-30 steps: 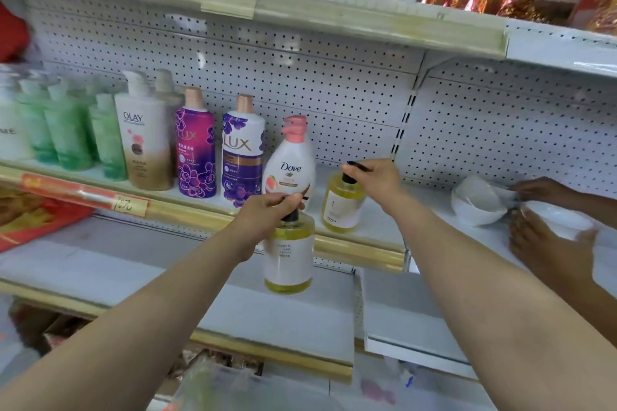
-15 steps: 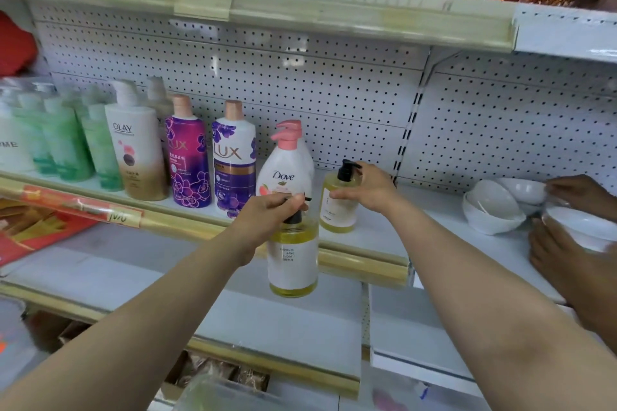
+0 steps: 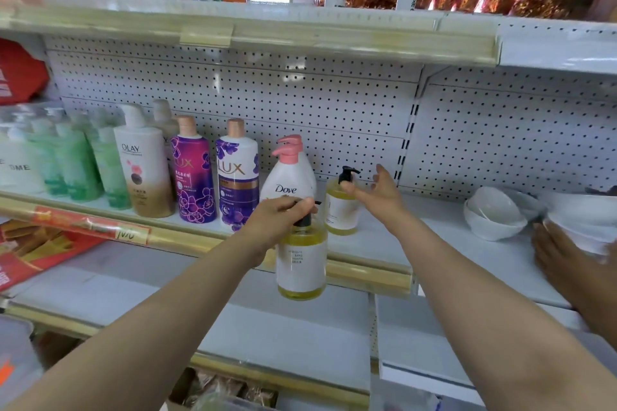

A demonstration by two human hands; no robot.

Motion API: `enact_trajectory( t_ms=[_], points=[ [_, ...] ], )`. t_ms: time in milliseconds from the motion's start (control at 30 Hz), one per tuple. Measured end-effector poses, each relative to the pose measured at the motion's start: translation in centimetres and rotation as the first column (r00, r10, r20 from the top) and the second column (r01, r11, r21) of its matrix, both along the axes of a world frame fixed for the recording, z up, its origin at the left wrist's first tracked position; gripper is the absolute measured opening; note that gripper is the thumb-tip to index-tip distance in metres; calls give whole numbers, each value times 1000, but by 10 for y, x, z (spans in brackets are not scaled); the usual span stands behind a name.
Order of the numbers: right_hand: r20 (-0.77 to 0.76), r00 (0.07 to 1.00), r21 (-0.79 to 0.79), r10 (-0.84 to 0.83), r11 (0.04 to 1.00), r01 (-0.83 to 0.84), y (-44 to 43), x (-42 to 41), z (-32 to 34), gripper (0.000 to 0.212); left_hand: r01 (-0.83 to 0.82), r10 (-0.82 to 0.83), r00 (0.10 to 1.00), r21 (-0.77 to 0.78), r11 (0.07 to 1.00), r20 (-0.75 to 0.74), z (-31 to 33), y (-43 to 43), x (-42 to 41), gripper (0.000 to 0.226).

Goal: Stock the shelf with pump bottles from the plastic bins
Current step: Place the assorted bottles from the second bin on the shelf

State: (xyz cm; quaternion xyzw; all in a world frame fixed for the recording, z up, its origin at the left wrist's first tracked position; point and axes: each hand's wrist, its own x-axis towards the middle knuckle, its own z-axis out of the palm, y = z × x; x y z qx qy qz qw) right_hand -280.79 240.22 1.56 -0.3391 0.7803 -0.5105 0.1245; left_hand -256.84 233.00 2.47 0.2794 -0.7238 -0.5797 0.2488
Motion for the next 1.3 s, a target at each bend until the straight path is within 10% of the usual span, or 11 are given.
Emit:
enact_trajectory(
  t_ms=[133, 333, 600, 833, 1300],
  points=[
    [9, 999, -256, 36, 966, -33, 32, 34, 13, 98, 21, -22, 999, -21, 1000, -41, 17, 4, -13, 28],
    [106, 851, 46, 515, 852, -522, 62, 66, 17, 72, 74, -76, 989, -21, 997, -125, 39, 6, -35, 29],
    [105, 887, 27, 450, 890, -455, 54, 73, 20, 51, 96, -113, 989, -177, 980, -92, 46, 3, -50, 29],
    [136, 961, -12, 240, 970, -241, 48, 52, 10, 55, -295, 263, 955, -471, 831, -135, 20, -32, -35, 35],
    [106, 978, 29, 178, 983, -182, 32, 35, -20, 79, -190, 232, 972, -693, 695, -34, -35, -52, -39, 66]
  ],
)
